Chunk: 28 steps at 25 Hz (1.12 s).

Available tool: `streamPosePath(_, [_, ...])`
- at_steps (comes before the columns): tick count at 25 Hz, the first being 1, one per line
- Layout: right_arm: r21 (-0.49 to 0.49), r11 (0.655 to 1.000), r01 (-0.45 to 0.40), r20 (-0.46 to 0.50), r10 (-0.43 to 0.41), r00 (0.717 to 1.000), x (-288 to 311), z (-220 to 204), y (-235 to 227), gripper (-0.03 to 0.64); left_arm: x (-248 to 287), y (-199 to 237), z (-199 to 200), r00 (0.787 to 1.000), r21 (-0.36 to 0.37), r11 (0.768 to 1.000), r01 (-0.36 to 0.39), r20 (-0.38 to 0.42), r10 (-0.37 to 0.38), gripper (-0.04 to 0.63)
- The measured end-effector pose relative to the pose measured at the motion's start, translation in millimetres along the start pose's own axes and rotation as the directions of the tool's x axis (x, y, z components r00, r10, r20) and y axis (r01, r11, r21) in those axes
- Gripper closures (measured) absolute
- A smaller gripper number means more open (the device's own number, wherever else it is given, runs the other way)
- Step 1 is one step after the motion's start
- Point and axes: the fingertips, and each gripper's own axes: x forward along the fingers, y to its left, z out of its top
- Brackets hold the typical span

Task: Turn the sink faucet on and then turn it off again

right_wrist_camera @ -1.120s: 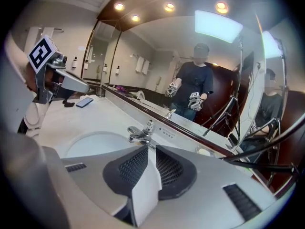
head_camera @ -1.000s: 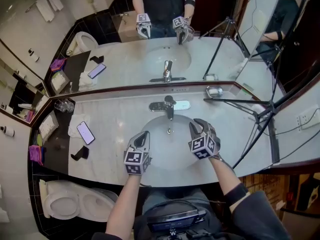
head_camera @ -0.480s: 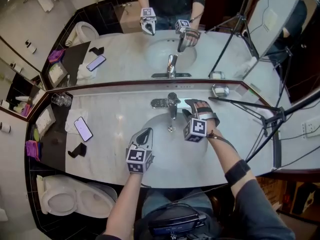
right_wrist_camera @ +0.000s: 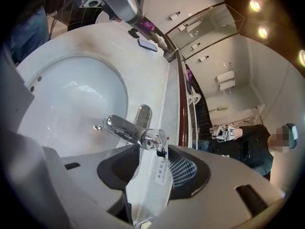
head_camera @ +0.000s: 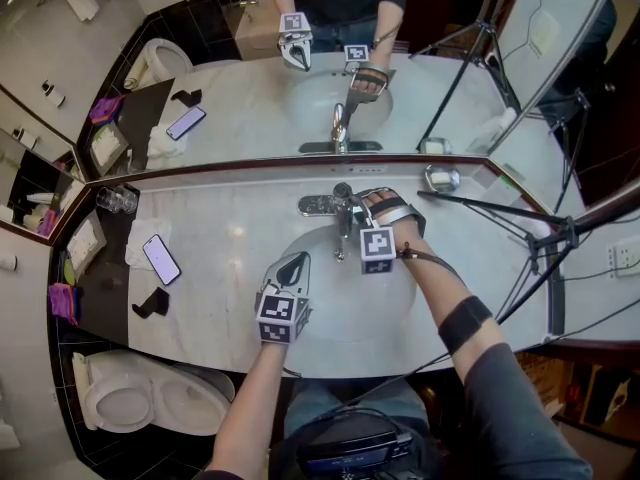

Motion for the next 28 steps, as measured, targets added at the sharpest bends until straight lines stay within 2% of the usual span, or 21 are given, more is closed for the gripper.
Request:
streamPosePath(7, [-0.024,0.999,0.043,-0.013,-0.044,0.999,2.8,-1.0,-0.9,0.478,7.9,-6.3,-3.8,1.0,-0.002,1.0,0.019,-0.011,-0.019,0.588])
streamPosePath(13, [0.004,0.998,0.064,-0.015,-0.064,0.998,2.3,-0.5,-0.9,0.483,10.0,-5.2,-9.9,1.0,-0.008,1.0,0.012,-0.023,-0.013,0.588])
streamPosePath(16, [0.007,0.998,0.063,-0.015,-0.062,0.998,1.4,0.5,1.6,0.51,11.0,-6.1,-8.8,1.0,-0.01,1.0,0.018,-0.017,-0.018,0.588])
streamPosePath(28, [0.049,0.995,0.083,-0.017,-0.082,0.996,0.0,0.8,14.0,0.51,12.2,-8.9,-14.0,1.0,-0.022,1.0,0.023,-0.021,-0.023,0.588])
